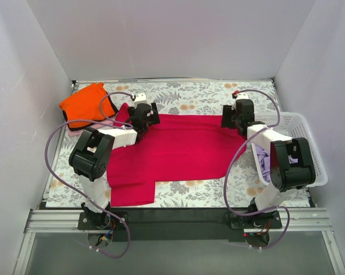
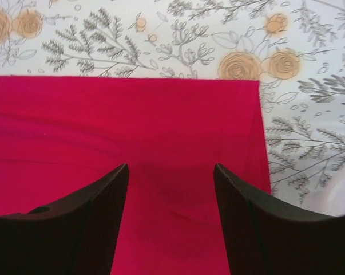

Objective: Fold and stack the t-shirts
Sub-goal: Fold the tshirt

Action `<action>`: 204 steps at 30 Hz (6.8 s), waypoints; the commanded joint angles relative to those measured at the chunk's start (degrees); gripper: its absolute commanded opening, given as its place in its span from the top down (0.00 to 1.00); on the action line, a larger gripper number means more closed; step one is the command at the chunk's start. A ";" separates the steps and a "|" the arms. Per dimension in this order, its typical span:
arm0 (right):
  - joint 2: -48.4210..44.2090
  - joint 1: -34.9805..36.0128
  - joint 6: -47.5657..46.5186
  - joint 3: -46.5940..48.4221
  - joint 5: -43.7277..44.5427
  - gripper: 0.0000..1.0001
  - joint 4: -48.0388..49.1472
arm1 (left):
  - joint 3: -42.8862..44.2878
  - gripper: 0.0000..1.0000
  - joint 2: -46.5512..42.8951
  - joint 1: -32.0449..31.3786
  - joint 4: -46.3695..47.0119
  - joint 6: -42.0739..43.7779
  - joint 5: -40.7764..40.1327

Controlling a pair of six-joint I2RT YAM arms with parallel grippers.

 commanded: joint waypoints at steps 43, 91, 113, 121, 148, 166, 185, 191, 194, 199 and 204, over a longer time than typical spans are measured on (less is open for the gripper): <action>4.33 10.57 -2.73 2.03 2.59 0.45 0.42 | -4.79 1.00 -4.65 1.79 -3.73 -2.97 -5.28; 10.93 14.79 -3.87 5.81 10.32 0.99 3.59 | -8.49 1.00 -9.75 1.79 -6.19 -3.50 -2.02; -3.66 14.44 -1.68 -3.41 23.85 0.46 -7.14 | -9.81 1.00 -10.46 1.79 -7.86 -4.21 -0.97; -0.51 10.75 -0.18 -2.45 26.85 0.48 -9.68 | -9.90 1.00 -10.28 1.79 -7.86 -4.12 -0.09; 7.14 5.65 0.96 2.82 25.54 0.61 -10.47 | -10.07 1.00 -9.58 1.79 -7.42 -4.03 0.53; 7.85 4.77 -0.18 4.58 27.37 0.99 -12.76 | -10.33 1.00 -9.93 1.79 -7.51 -3.77 0.53; 4.23 5.99 -3.70 4.49 39.32 0.99 -13.37 | -9.90 1.00 -10.10 0.30 -7.60 -5.44 0.79; 5.56 6.70 -4.14 5.72 39.43 0.99 -14.52 | -10.86 1.00 -11.95 -1.29 -7.16 -7.02 2.89; 3.90 6.70 -3.61 5.81 33.04 0.94 -14.61 | -11.30 0.75 -12.48 -1.90 -6.90 -7.81 5.70; -0.24 9.95 -4.31 6.86 26.86 0.67 -13.64 | -12.88 0.39 -15.19 -2.26 -4.44 -8.95 11.42; -2.00 13.90 -5.10 10.02 16.23 0.55 -11.27 | -11.22 0.14 -20.37 -2.08 -5.48 -7.73 8.97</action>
